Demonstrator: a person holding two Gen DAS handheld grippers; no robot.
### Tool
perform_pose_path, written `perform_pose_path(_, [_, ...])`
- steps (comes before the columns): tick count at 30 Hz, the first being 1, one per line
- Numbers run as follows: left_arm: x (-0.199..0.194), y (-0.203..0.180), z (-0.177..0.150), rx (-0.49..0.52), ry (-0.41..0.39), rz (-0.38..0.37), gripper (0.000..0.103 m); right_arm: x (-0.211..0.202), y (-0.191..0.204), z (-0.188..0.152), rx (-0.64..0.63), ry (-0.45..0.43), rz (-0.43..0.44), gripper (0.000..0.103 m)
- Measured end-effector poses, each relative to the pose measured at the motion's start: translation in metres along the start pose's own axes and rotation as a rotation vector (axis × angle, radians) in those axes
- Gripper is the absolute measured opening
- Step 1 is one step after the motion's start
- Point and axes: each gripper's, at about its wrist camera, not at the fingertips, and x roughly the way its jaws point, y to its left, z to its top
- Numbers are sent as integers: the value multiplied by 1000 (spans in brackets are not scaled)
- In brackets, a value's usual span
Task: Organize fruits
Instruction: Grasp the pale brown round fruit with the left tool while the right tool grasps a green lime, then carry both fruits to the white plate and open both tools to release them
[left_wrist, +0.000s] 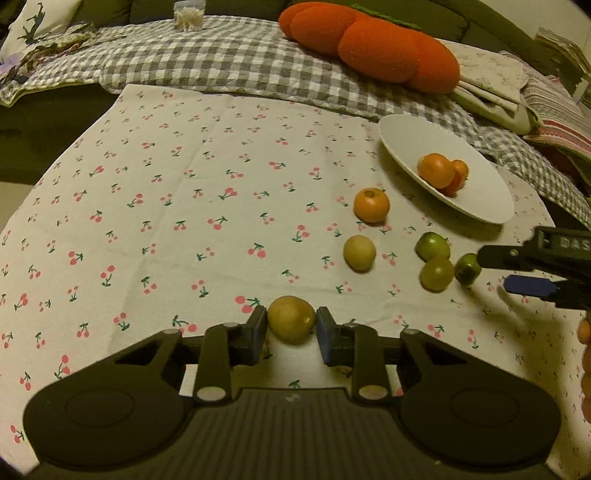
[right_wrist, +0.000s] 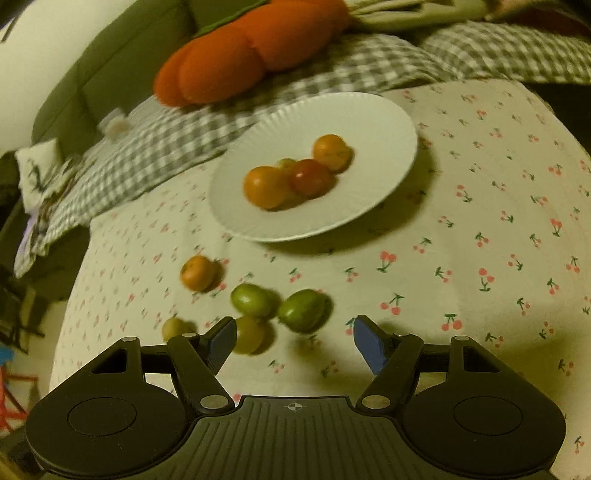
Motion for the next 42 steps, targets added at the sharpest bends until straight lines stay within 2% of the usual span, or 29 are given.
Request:
perform_pose_path(2, [-1, -1, 0, 6, -3, -6, 27, 4, -1, 1, 4, -4, -7, 70])
perform_pose_path(5, [-1, -2, 0, 11, -2, -13, 27, 12, 0, 2, -1, -9, -19, 63])
perform_pose_path(11, [-1, -2, 1, 13, -1, -22, 27, 27, -4, 5, 69, -1, -7, 44])
perform_pose_path(15, [-2, -3, 1, 19, -6, -25, 27, 30, 0, 3, 48, 2, -17, 32])
perform_pose_path(27, [-5, -9, 1, 49, -33, -24, 27, 15, 12, 3, 2, -33, -46, 32])
perform_pose_path(42, [-9, -37, 7, 132, -113, -18, 27, -14, 20, 5, -52, -98, -10, 32])
